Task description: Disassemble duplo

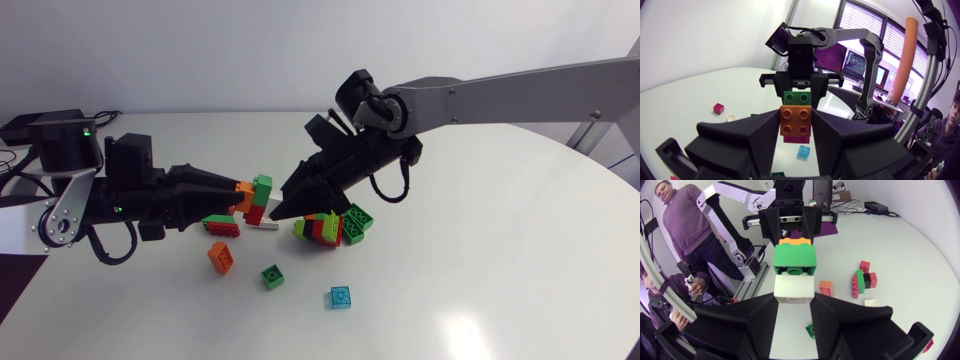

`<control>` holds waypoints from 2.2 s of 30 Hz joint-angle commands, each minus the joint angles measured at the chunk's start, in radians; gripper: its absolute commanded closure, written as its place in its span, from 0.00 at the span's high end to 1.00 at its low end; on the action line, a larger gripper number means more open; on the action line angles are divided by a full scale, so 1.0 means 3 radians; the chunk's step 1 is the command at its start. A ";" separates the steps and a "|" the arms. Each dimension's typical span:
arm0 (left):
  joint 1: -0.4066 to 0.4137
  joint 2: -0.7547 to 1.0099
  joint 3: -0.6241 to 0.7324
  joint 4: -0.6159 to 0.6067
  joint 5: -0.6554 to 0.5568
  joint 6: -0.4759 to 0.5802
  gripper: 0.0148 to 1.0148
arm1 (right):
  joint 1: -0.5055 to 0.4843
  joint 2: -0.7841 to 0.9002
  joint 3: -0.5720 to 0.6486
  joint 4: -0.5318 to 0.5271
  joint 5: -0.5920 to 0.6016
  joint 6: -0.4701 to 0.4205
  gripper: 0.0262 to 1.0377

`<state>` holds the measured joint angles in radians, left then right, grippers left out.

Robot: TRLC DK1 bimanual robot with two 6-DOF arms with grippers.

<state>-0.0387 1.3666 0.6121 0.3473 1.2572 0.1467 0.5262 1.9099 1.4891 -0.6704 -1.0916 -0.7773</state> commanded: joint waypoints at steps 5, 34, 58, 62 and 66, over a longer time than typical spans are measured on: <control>0.0052 -0.0046 -0.0015 0.0069 -0.0013 0.0038 0.18 | 0.0056 0.0153 0.0037 -0.0025 0.0269 0.0044 0.24; 0.0037 0.0041 0.0020 0.0080 -0.0023 -0.0013 0.18 | 0.0332 0.0394 0.0022 0.0522 0.2135 0.0581 0.88; -0.0173 0.0052 -0.0005 0.0075 -0.0023 -0.0049 0.18 | -0.0205 -0.0281 -0.0193 0.0174 -0.0166 0.0055 0.94; -0.0208 0.0057 -0.0010 0.0064 -0.0023 -0.0054 0.18 | -0.0200 -0.0261 -0.0183 0.0174 -0.0166 0.0055 0.94; -0.0239 0.0062 -0.0015 0.0059 -0.0023 -0.0054 0.18 | -0.0159 -0.0240 -0.0183 0.0169 -0.0166 0.0060 0.91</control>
<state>-0.1017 1.3678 0.6125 0.3588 1.2457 0.1383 0.4664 1.8202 1.4376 -0.6033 -1.1370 -0.7383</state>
